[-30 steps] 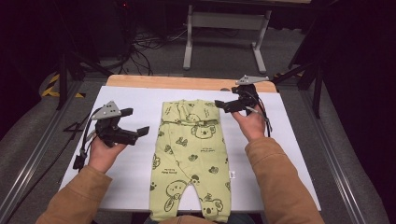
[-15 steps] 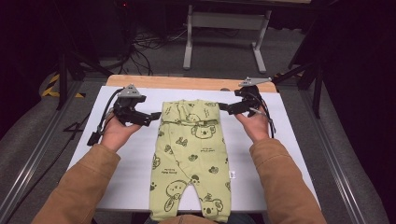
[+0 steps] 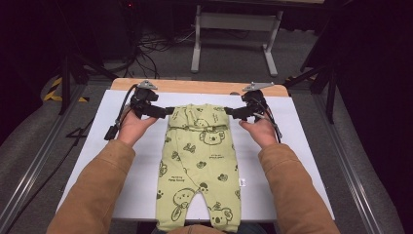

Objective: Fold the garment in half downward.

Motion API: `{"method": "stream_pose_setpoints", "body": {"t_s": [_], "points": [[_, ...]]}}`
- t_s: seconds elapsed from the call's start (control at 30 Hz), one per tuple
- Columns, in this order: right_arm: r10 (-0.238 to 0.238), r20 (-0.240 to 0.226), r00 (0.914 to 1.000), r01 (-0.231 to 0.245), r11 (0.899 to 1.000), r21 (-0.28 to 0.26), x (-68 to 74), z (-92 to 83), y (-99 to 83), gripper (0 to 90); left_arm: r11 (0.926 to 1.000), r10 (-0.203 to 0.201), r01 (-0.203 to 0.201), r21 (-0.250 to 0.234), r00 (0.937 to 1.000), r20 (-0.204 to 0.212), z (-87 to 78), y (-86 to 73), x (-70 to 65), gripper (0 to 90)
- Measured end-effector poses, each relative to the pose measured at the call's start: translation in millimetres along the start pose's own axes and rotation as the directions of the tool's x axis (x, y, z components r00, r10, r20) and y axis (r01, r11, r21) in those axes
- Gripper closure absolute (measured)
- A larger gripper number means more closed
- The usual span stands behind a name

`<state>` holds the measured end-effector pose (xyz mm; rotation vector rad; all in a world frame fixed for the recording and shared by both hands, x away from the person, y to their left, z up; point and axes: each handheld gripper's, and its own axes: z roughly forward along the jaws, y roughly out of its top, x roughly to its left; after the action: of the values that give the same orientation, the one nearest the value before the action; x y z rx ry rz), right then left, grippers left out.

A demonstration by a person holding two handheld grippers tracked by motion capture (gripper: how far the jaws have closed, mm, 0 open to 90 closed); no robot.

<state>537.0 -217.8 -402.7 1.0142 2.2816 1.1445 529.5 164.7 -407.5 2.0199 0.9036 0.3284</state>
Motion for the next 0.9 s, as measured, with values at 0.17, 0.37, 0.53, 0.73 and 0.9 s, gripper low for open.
{"method": "stream_pose_setpoints", "body": {"t_s": [0.17,0.37,0.53,0.73,0.9], "points": [[-0.002,-0.01,0.9999,0.002,1.0,0.013,-4.0,8.2,1.5,15.6,0.9986,-0.048,0.05,0.019,0.9958,-0.077,6.7,-2.9,15.0,13.7],[0.036,-0.007,0.9993,-0.036,0.998,0.044,-13.3,13.9,3.7,18.3,0.9961,-0.063,0.071,0.053,0.9879,-0.141,15.2,-3.2,23.5,13.8],[0.038,0.025,0.999,-0.04,0.997,0.063,-16.3,21.7,1.8,21.2,0.9948,-0.073,0.083,0.058,0.9844,-0.16,23.3,0.7,21.5,13.7],[0.05,0.03,0.9983,-0.052,0.995,0.082,-17.8,32.0,1.0,26.5,0.9893,-0.137,0.142,0.031,0.9805,-0.141,31.2,2.2,24.0,19.8],[0.051,0.053,0.9973,-0.056,0.992,0.111,-13.2,43.2,-1.5,30.1,0.9849,-0.152,0.162,0.06,0.9776,-0.145,43.1,-1.0,23.7,21.7]]}}
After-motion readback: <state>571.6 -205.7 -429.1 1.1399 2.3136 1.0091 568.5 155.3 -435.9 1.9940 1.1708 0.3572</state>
